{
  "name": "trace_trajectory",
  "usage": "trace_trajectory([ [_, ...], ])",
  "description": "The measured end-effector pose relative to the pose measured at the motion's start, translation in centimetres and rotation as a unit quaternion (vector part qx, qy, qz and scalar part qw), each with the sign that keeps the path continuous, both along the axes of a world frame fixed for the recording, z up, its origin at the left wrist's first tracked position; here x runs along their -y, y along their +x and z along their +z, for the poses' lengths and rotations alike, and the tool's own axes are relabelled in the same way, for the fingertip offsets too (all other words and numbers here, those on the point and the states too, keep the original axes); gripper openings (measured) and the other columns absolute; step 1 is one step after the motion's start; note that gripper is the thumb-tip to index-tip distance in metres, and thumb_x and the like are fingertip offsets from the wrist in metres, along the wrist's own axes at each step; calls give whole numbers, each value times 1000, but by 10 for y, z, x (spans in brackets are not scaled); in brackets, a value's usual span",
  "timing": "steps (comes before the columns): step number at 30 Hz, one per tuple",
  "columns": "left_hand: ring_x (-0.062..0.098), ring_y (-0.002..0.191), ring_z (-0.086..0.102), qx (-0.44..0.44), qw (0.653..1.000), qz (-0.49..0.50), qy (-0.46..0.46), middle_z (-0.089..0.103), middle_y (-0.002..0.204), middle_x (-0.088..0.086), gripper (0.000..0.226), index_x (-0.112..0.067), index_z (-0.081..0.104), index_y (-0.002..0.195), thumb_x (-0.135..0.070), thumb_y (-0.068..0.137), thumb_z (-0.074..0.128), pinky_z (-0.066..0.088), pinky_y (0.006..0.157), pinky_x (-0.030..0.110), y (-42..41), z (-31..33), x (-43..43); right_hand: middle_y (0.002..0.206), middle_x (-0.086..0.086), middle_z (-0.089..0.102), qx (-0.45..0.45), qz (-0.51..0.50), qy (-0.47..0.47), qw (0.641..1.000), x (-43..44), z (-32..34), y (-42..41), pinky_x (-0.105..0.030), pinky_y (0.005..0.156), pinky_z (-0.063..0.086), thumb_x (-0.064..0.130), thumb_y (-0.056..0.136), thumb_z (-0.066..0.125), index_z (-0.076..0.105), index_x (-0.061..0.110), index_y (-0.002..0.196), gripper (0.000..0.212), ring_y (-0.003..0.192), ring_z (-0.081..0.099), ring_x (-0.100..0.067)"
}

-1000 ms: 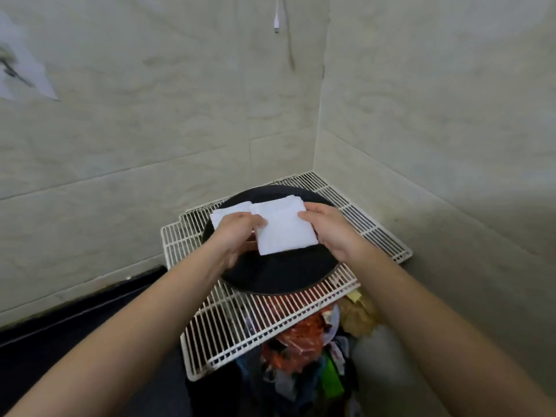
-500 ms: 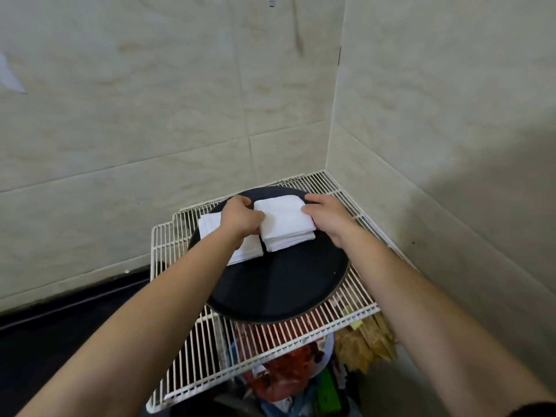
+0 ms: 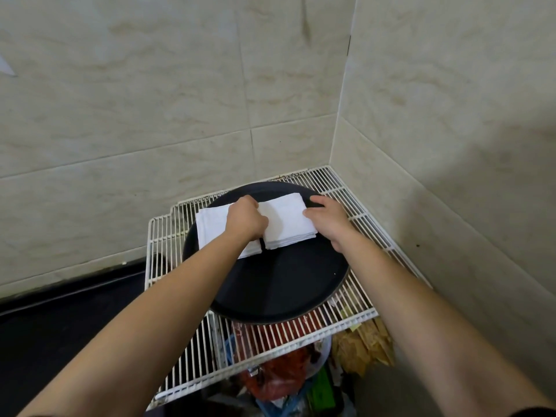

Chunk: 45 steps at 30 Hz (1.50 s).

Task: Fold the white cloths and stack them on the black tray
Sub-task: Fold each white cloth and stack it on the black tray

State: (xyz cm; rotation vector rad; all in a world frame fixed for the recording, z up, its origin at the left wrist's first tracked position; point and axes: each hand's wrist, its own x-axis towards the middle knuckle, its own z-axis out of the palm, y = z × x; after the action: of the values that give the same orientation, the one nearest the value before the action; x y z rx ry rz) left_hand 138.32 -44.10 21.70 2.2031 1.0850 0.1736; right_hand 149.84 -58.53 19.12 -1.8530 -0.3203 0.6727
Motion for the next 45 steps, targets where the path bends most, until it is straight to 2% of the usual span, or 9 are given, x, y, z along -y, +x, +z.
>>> trace_trajectory([
  [6,31,84,65,-21,996,-43,76,69,101,14,17,-7,60,101,-15,86,56,50,67,34,-12,27,0,124,4,64,80,7,-29,996,5,23,-4,-36,103,47,19,91,59,50,17,143,52,117,60,-20],
  [9,38,98,61,-45,971,-69,226,65,111,14,30,-9,55,118,-29,97,48,45,73,38,-35,56,2,137,-3,60,165,14,-22,986,0,47,-8,-35,107,41,26,97,56,51,17,142,46,125,56,-21],
  [11,37,117,56,-39,948,-64,309,59,131,12,42,-14,49,134,-39,102,39,45,87,42,-66,71,-5,147,-5,52,263,31,-26,964,-10,64,-20,-36,113,36,32,101,51,48,17,144,46,134,48,-23],
  [14,32,148,25,-40,916,-60,394,25,163,10,60,-24,28,155,-53,102,29,22,117,49,-115,83,-23,160,-12,32,441,45,-55,895,-31,79,-41,-40,119,22,37,105,41,41,14,151,52,148,28,-29],
  [18,35,153,4,-94,890,15,446,5,166,13,72,-29,19,157,-65,95,18,7,119,62,-211,88,-54,166,-17,12,550,103,-11,828,-87,84,-103,-48,123,11,49,102,32,30,18,156,63,152,11,-35],
  [25,35,152,-9,-216,853,186,436,-9,166,13,79,-27,7,159,-70,93,7,2,116,67,-413,83,-73,167,-15,-10,589,277,31,759,-176,75,-274,-50,124,0,60,99,31,9,22,160,75,153,-7,-34],
  [29,37,152,-3,-230,830,267,432,0,166,15,78,-25,15,158,-69,94,15,6,115,69,-535,89,-68,166,-14,-13,614,345,76,706,-202,80,-386,-52,123,-1,63,97,34,5,25,161,79,153,-10,-34],
  [37,38,151,6,-254,800,352,414,8,165,16,77,-24,23,157,-67,94,20,13,112,69,-801,77,-24,164,-16,-23,623,425,112,647,-224,71,-649,-54,123,-4,67,96,34,-7,26,160,86,151,-19,-35],
  [45,36,150,-19,-306,781,413,356,-20,164,9,82,-32,-2,158,-76,90,10,0,115,69,-982,69,1,163,-17,-24,649,508,117,554,-230,69,-840,-57,121,-8,77,90,32,-8,30,159,93,150,-21,-39],
])
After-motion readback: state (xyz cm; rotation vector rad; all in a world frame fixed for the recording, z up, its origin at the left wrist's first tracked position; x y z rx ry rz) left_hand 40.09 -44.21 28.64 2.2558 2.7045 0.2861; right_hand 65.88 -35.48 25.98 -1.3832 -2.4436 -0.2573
